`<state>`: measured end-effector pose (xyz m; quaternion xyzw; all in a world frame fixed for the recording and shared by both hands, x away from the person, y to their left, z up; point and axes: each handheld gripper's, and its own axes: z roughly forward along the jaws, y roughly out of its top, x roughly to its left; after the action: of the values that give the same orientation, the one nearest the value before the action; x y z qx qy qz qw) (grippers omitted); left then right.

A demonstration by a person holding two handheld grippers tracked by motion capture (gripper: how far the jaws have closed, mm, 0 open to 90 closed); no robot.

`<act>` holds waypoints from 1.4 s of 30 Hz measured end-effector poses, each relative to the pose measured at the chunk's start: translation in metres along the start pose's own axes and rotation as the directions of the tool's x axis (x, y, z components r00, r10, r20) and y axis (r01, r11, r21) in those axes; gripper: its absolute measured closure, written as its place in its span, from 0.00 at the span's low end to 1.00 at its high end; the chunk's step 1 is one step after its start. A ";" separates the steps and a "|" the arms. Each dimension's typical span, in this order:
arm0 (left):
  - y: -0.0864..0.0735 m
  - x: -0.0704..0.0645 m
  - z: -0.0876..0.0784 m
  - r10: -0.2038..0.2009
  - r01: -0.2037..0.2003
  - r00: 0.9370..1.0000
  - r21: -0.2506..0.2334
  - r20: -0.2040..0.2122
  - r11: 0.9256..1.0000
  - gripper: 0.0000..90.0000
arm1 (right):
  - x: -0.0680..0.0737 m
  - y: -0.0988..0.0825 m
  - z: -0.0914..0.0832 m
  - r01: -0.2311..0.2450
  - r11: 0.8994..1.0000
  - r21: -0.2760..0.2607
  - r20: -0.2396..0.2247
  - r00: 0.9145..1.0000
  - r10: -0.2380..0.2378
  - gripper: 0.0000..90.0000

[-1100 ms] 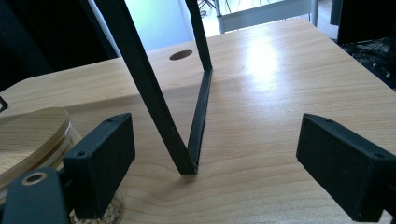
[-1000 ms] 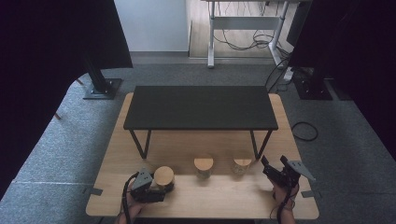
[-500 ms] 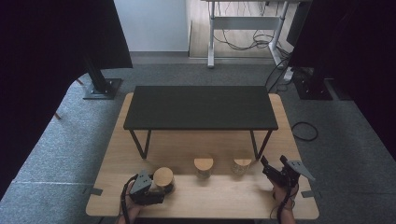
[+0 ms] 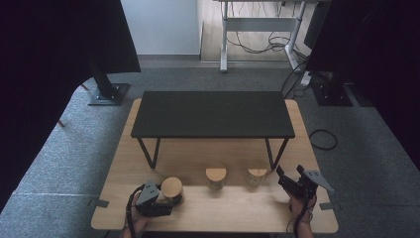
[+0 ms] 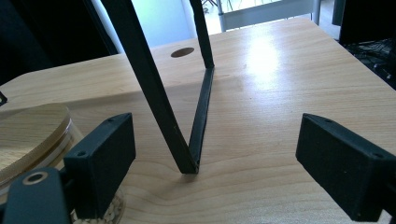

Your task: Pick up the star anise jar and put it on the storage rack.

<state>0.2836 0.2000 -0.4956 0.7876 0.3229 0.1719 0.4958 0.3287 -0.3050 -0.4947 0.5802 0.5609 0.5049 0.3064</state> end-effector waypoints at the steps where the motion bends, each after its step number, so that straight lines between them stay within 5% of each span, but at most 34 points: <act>1: 0.000 0.000 -0.001 0.001 -0.001 1.000 -0.002 -0.004 1.000 0.28 | 0.000 0.000 0.000 -0.001 1.000 0.000 0.000 1.000 0.001 0.13; 42: 0.036 -0.006 -0.042 0.026 -0.034 0.998 -0.154 -0.052 0.987 0.28 | 0.000 0.000 0.000 0.003 1.000 0.004 -0.001 1.000 -0.003 0.13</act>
<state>0.2670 0.2130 -0.4442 0.7470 0.3089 0.2236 0.5446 0.3289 -0.3049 -0.4946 0.5798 0.5628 0.5037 0.3057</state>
